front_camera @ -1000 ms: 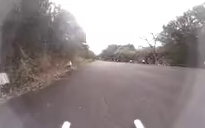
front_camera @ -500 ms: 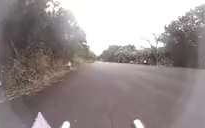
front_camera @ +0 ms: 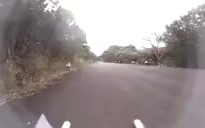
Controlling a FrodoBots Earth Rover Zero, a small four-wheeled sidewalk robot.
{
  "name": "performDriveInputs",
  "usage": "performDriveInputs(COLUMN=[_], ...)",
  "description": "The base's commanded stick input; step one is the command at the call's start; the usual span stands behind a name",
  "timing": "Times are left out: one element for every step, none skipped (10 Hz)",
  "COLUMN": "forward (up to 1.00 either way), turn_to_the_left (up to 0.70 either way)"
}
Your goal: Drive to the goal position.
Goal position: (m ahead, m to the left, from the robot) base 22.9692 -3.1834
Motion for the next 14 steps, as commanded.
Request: performDriveInputs(forward=[0.5, 0.5, 0.5, 0.5, 0.5, 0.5, 0.5, 0.5, 0.5, 0.5, 0.5, 0.5, 0.5, 0.5], turn_to_the_left=[0.0, 0.0, 0.0, 0.0, 0.0, 0.0, 0.0, 0.0, 0.0, 0.0, 0.0, 0.0, 0.0, 0.0])
